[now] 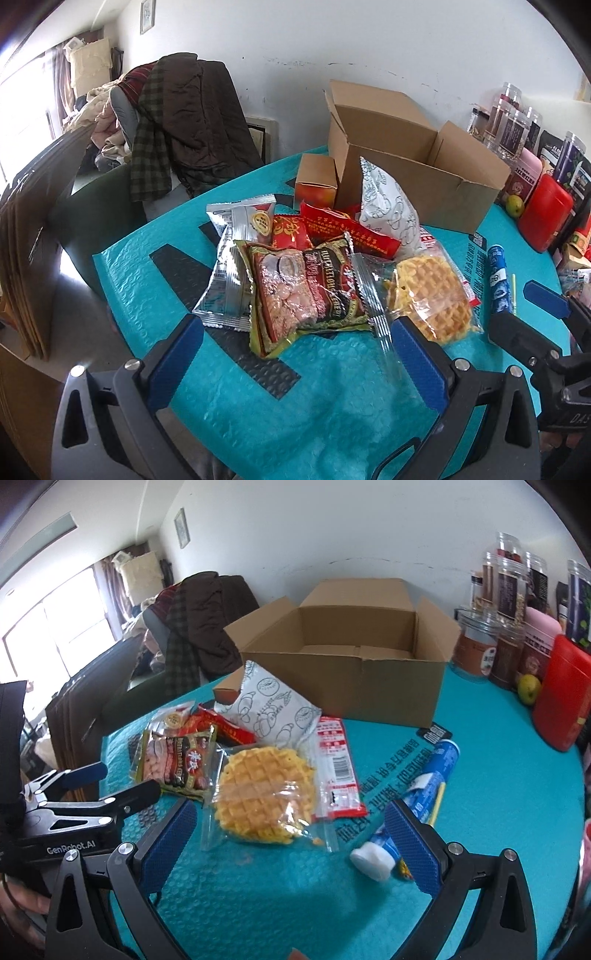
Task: Organize snacks
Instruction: 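Grasp the nut-cookie bag with the left gripper while the right gripper grasps the wrapped waffle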
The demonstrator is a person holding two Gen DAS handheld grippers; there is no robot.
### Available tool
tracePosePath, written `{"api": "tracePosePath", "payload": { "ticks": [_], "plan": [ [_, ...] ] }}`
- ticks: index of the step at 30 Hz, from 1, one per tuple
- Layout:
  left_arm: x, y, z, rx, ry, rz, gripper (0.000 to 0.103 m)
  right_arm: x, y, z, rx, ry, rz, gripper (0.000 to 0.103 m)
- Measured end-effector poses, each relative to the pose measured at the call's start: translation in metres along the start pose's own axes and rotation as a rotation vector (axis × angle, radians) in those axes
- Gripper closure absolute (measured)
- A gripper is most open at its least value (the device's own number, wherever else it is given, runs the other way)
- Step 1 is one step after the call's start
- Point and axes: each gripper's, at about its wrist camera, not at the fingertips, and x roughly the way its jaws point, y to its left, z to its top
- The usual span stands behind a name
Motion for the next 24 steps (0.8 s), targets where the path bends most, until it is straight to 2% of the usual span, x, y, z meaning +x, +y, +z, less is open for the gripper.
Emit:
{"api": "tracePosePath", "payload": {
  "ticks": [4, 11, 15, 19, 24],
  "plan": [
    [0.004, 0.009, 0.003, -0.013, 0.002, 0.014, 0.0, 0.019, 0.006, 0.006, -0.018, 0.038, 0.024, 0.0],
    [0.008, 0.03, 0.007, -0.042, -0.01, 0.033, 0.0, 0.056, 0.02, 0.01, -0.065, 0.132, 0.002, 0.0],
    [0.011, 0.039, 0.008, -0.067, -0.012, 0.041, 0.0, 0.074, 0.021, 0.01, -0.039, 0.195, 0.003, 0.0],
    [0.017, 0.041, 0.01, -0.072, 0.002, 0.027, 0.0, 0.083, 0.025, 0.01, -0.039, 0.212, -0.023, 0.0],
    [0.019, 0.04, 0.01, -0.063, 0.004, 0.015, 0.0, 0.088, 0.036, 0.004, -0.11, 0.219, -0.072, 0.0]
  ]
}}
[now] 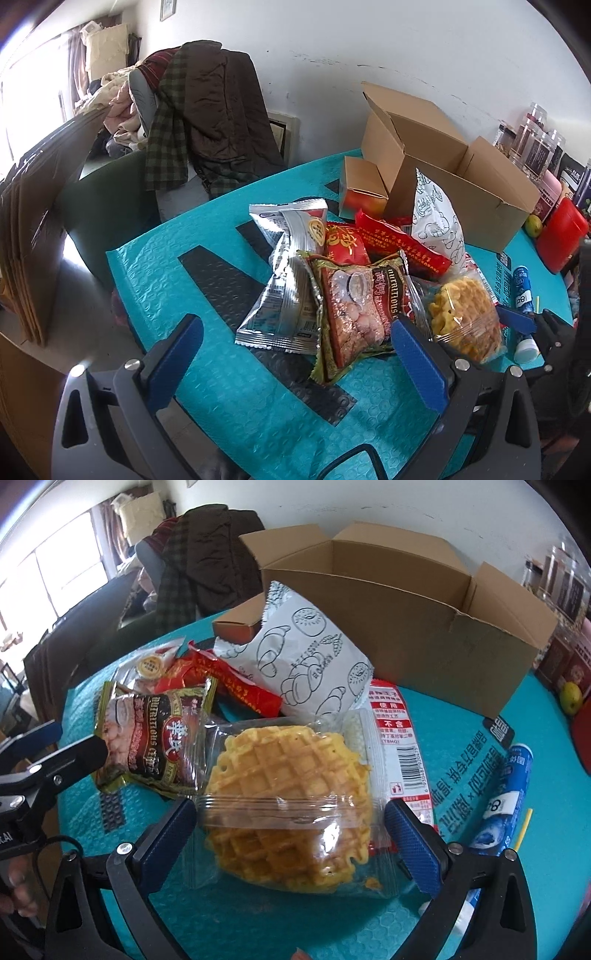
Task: Organize snacks
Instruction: 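Grasp the nut-cookie bag with the left gripper while the right gripper grasps the wrapped waffle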
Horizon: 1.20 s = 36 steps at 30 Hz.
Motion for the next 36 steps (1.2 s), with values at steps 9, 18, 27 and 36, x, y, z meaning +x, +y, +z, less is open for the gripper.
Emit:
{"api": "tracePosePath", "payload": {
  "ticks": [9, 18, 27, 36],
  "plan": [
    [0.002, -0.012, 0.003, 0.01, 0.008, -0.054, 0.0, 0.005, 0.005, -0.003, -0.037, -0.015, -0.037, 0.0],
    [0.01, -0.035, 0.004, 0.055, 0.022, -0.048, 0.0, -0.016, -0.021, -0.011, 0.062, -0.067, 0.023, 0.022],
    [0.033, -0.05, 0.007, 0.009, 0.106, -0.002, 0.0, -0.041, -0.049, -0.018, 0.125, -0.14, 0.012, 0.022],
    [0.049, -0.06, 0.003, 0.032, 0.124, 0.04, 0.007, -0.047, -0.056, -0.022, 0.147, -0.148, 0.011, 0.022]
  ]
}}
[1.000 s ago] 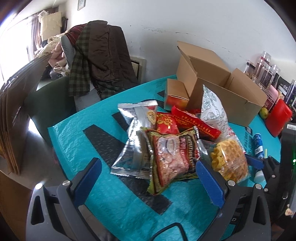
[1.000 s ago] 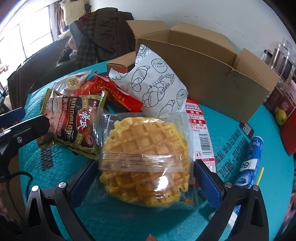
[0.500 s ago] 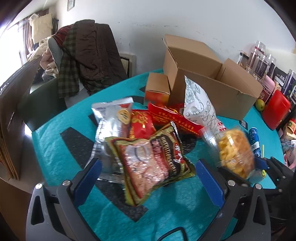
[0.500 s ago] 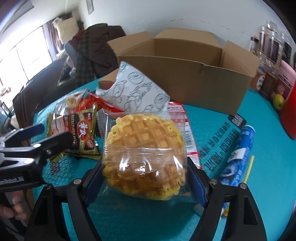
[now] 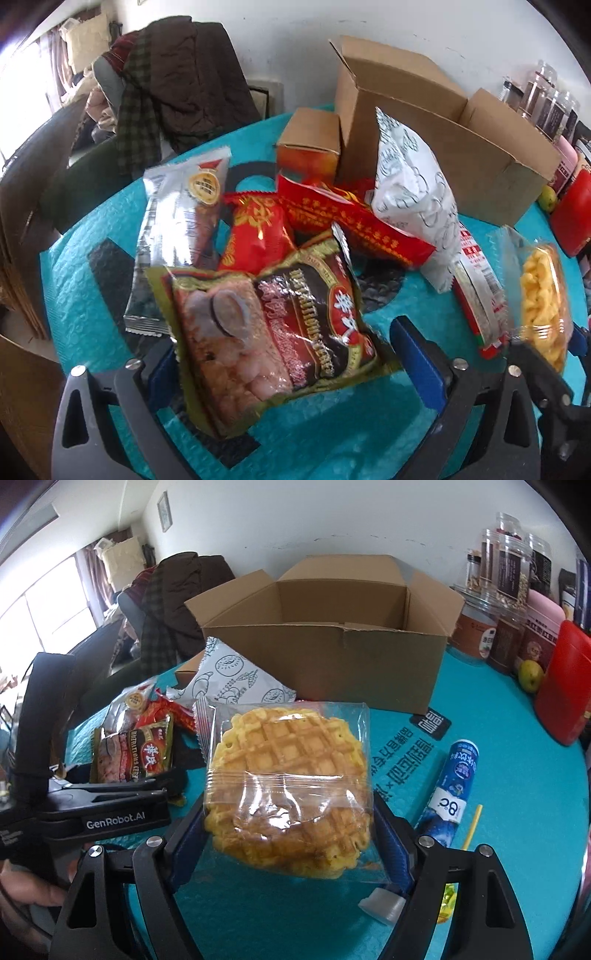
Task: Organize snacks
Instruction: 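Grasp the nut-cookie bag with the left gripper while the right gripper grasps the wrapped waffle, then carry the cookie bag and waffle into the cardboard box and open both grippers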
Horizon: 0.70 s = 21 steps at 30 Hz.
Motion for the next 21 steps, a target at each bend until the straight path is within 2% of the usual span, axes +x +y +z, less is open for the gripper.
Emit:
{"api": "tracePosePath", "payload": {
  "ticks": [2, 6, 11, 21],
  "plan": [
    [-0.004, 0.003, -0.001, -0.009, -0.025, -0.003, 0.027, 0.0, -0.001, 0.002, 0.002, -0.004, 0.0, 0.022],
    [-0.011, 0.007, -0.001, -0.006, -0.046, -0.026, 0.045, -0.003, 0.002, 0.002, 0.003, -0.008, 0.009, 0.022],
    [-0.019, 0.005, -0.005, 0.01, -0.061, -0.054, 0.051, -0.006, 0.007, 0.002, -0.007, -0.018, 0.023, 0.022],
    [-0.048, 0.004, -0.016, 0.023, -0.106, -0.079, 0.051, -0.026, 0.01, -0.007, 0.016, -0.038, 0.07, 0.022]
  ]
}}
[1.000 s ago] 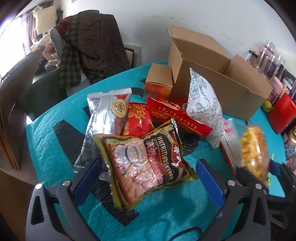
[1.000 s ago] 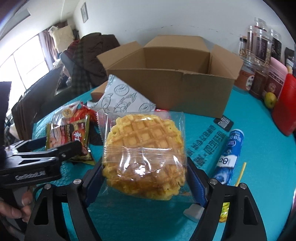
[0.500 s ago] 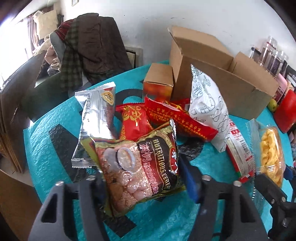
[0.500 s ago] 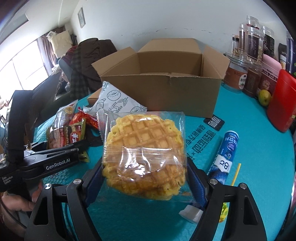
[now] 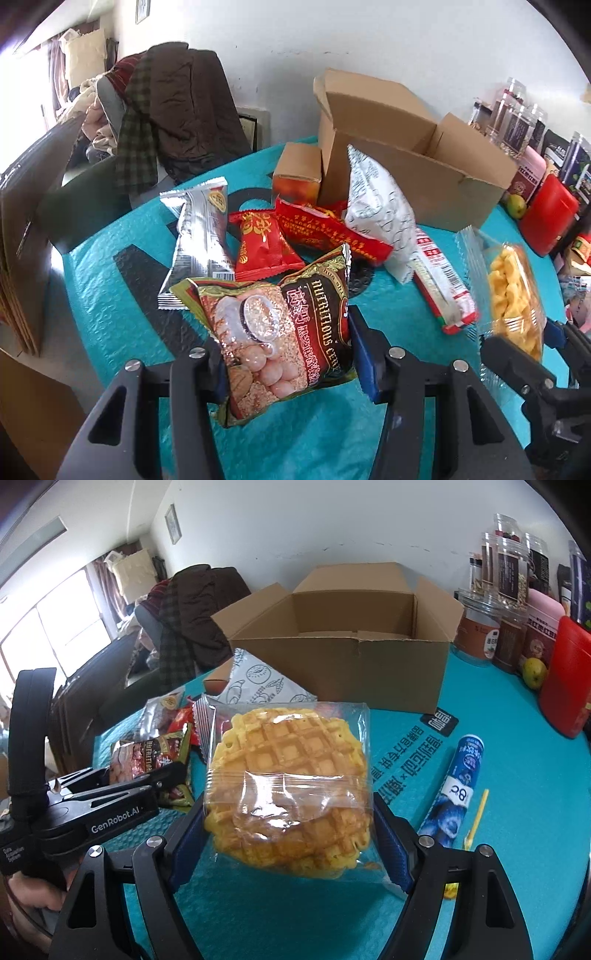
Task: Organize snacks
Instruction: 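Carry the cookie bag and waffle into the cardboard box and open both grippers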
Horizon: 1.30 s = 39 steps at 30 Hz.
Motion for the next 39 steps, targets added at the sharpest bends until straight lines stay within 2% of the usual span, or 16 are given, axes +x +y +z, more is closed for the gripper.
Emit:
{"api": "tracePosePath", "payload": {
  "ticks": [18, 30, 39],
  "plan": [
    [-0.084, -0.026, 0.02, 0.068, -0.185, -0.045, 0.051, -0.07, 0.003, 0.0, 0.041, -0.115, 0.011, 0.022],
    [-0.099, -0.038, 0.06, 0.083, -0.265, -0.095, 0.051, -0.088, 0.0, 0.038, 0.025, -0.176, 0.01, 0.022],
    [-0.085, -0.049, 0.101, 0.106, -0.294, -0.15, 0.051, -0.084, -0.011, 0.084, 0.018, -0.217, 0.007, 0.022]
  ]
}}
